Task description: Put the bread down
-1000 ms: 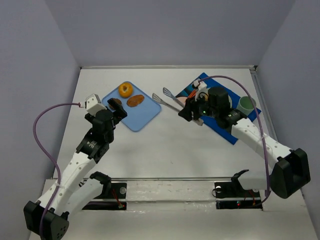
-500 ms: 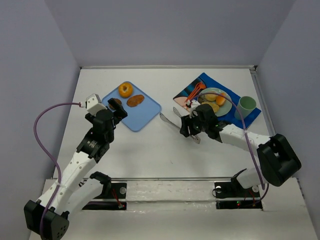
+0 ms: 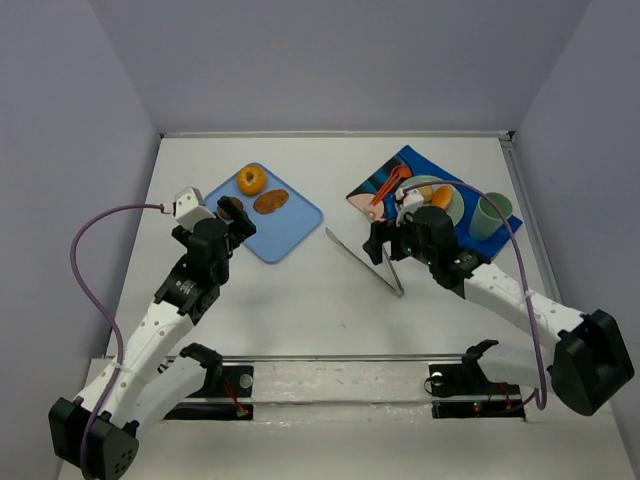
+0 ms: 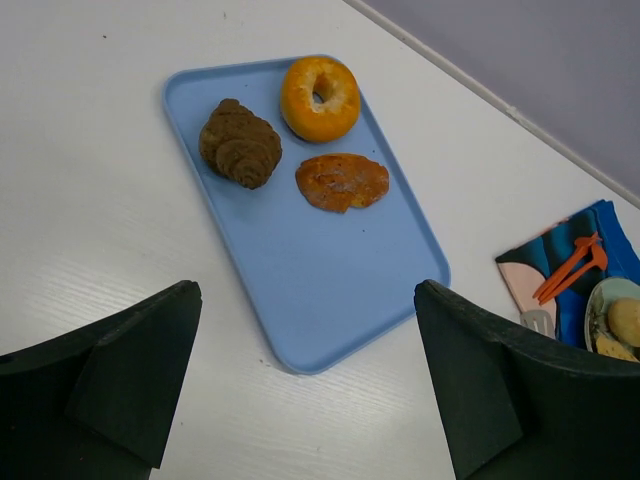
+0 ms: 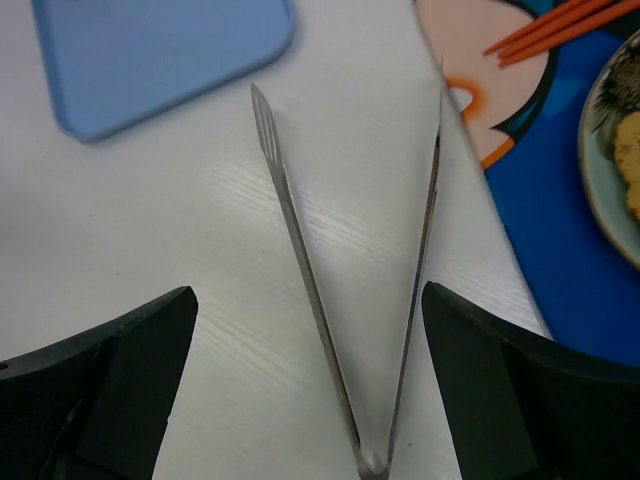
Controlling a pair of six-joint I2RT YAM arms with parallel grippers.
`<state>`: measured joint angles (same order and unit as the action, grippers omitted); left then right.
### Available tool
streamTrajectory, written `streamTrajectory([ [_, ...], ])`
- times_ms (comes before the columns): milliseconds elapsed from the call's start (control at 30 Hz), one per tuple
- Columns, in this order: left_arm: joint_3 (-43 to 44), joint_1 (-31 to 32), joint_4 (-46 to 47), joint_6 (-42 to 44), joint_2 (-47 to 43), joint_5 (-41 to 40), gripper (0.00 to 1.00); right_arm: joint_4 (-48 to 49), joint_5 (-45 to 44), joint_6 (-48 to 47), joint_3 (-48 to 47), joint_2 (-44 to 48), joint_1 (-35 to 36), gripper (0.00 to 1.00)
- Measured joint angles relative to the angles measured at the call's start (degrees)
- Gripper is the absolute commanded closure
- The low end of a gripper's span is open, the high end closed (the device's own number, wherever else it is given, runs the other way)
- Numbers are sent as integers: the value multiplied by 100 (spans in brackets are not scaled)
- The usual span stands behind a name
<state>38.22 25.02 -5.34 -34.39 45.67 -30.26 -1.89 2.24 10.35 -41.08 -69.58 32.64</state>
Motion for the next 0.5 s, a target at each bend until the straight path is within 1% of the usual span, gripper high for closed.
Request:
streamTrajectory([
  [100,0,0,0,2,-11,13,1,164,-391,74,0,525,0,0],
  [200,0,0,0,0,-57,13,1,308,-925,299,0,761,2,0],
  [333,0,0,0,0,-144,13,1,345,-1401,470,2,728,0,0],
  [500,0,0,0,0,-153,13,1,350,-1615,581,24,651,0,0],
])
